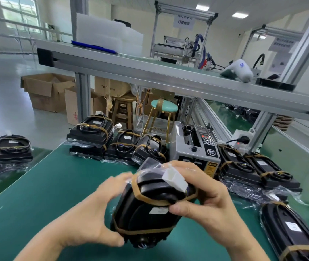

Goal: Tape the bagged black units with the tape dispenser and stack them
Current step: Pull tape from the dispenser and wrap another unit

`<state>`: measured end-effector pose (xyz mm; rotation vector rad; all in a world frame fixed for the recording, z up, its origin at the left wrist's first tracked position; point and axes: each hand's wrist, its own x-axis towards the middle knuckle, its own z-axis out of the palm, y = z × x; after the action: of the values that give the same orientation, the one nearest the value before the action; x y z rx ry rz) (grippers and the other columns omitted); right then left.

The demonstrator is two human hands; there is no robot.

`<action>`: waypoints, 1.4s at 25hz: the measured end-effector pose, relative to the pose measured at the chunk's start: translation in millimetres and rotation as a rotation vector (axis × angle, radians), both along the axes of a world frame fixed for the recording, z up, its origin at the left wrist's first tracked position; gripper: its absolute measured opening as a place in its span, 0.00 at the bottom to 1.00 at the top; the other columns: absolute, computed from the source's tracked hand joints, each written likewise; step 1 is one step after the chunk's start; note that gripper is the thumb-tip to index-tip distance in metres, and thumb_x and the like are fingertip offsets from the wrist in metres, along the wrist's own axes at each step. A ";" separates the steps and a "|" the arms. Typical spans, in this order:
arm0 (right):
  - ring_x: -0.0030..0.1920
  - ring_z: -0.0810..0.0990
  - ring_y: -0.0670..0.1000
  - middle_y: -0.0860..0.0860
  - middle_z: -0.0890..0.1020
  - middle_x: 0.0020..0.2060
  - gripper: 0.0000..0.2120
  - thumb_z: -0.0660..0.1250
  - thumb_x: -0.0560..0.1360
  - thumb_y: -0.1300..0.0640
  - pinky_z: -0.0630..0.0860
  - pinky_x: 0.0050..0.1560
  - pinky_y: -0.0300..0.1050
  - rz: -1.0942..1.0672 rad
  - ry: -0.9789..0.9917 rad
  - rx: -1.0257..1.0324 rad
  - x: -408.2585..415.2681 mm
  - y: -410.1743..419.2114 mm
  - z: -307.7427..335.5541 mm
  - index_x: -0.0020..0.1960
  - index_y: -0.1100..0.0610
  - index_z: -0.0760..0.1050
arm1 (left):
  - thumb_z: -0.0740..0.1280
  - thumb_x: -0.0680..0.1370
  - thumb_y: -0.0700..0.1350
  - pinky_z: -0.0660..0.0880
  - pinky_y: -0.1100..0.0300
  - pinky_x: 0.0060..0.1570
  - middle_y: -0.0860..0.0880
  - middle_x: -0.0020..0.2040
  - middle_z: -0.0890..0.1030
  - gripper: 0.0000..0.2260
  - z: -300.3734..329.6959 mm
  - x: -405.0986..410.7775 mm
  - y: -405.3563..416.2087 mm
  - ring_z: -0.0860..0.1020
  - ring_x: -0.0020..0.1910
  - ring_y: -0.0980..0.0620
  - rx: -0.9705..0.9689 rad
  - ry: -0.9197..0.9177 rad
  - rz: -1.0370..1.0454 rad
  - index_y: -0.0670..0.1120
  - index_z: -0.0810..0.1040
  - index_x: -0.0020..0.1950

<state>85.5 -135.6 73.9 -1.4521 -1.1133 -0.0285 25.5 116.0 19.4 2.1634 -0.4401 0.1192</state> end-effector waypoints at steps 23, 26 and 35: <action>0.71 0.66 0.45 0.44 0.66 0.72 0.27 0.64 0.78 0.60 0.63 0.73 0.49 -0.413 0.425 -0.271 88.2 120.1 -43.7 0.74 0.46 0.62 | 0.68 0.77 0.42 0.74 0.51 0.49 0.42 0.48 0.79 0.06 0.7 148.2 13.1 0.77 0.56 0.44 -1.696 0.444 0.724 0.40 0.74 0.48; 0.63 0.69 0.35 0.36 0.67 0.67 0.27 0.66 0.77 0.62 0.68 0.61 0.32 -0.427 0.378 -0.329 67.6 96.0 -65.0 0.67 0.37 0.64 | 0.69 0.77 0.41 0.74 0.49 0.48 0.40 0.58 0.78 0.14 2.5 167.0 16.3 0.77 0.60 0.43 -1.729 0.455 0.796 0.38 0.73 0.61; 0.61 0.67 0.28 0.30 0.66 0.62 0.30 0.67 0.75 0.59 0.62 0.55 0.21 -0.550 0.224 -0.543 49.6 16.9 -73.8 0.64 0.32 0.56 | 0.66 0.79 0.43 0.73 0.45 0.56 0.44 0.65 0.75 0.18 23.9 202.6 18.2 0.76 0.61 0.42 -1.828 0.433 0.878 0.44 0.70 0.69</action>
<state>135.1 -118.8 0.2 -2.1574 -0.5263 0.0532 228.0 134.3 43.3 0.3677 0.7130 0.3426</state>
